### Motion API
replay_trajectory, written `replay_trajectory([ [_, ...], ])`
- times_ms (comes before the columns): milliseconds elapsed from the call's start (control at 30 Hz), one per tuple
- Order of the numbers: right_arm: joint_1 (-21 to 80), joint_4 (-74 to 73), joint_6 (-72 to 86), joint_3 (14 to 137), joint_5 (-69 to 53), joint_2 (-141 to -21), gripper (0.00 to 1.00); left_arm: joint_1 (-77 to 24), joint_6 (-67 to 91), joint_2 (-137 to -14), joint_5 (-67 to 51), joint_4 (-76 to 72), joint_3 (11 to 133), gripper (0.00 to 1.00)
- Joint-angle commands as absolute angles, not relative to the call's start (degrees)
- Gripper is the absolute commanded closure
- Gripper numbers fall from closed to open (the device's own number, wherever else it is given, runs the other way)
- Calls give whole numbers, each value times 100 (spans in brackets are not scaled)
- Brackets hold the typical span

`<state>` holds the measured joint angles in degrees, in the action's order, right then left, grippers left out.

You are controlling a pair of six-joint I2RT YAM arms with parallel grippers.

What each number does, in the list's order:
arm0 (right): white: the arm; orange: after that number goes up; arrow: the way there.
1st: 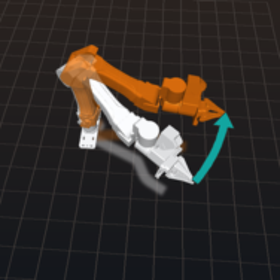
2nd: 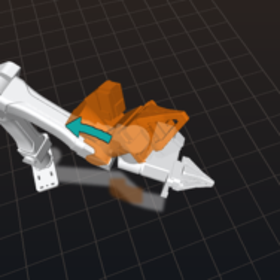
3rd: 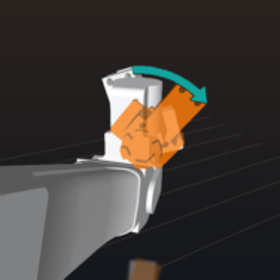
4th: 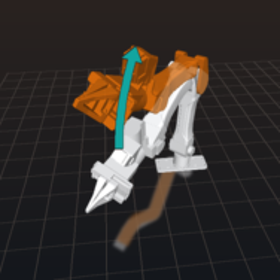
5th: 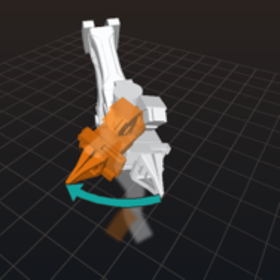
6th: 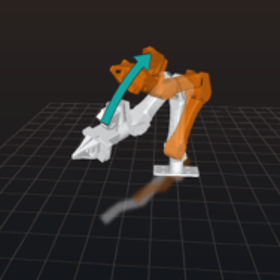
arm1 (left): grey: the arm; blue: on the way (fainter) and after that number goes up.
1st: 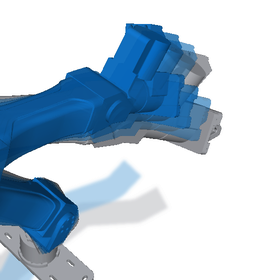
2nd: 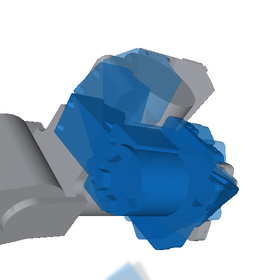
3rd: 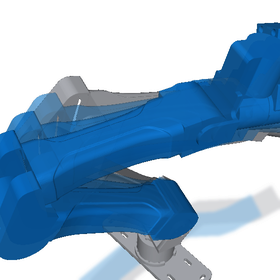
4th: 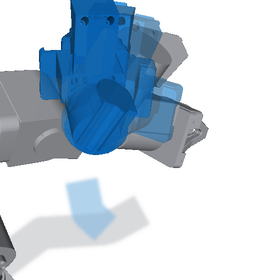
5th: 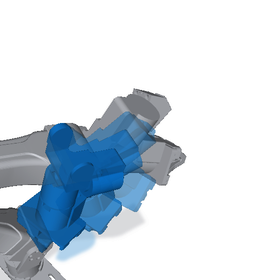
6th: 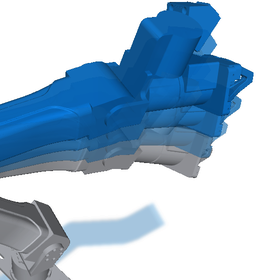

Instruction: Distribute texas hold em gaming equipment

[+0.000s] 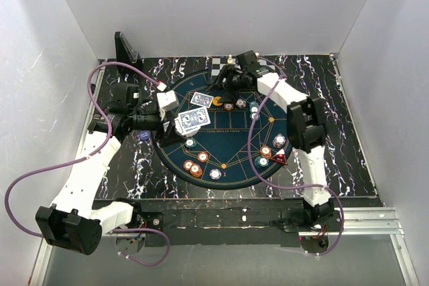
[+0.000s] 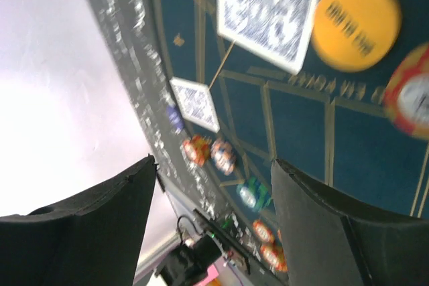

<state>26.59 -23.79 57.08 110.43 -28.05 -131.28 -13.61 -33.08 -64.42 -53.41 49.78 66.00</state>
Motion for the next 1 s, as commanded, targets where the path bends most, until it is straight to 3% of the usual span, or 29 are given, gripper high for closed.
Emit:
replay_trajectory([
  [0,2646,-2057,5441,10180,-3181,-11534,22,-1336,-3410,-6275,-5528,4966,6548,100],
  [133,2637,-1838,5405,9038,-3664,-10348,15,-1336,-3419,-6302,-5528,4904,6530,100],
  [367,2689,-107,6231,7129,-4561,-8711,13,-1336,-3489,-6302,-5520,4948,6557,100],
  [967,3911,-1266,5256,8183,-4377,-9167,9,-1336,-3542,-6302,-5493,4983,6574,100],
])
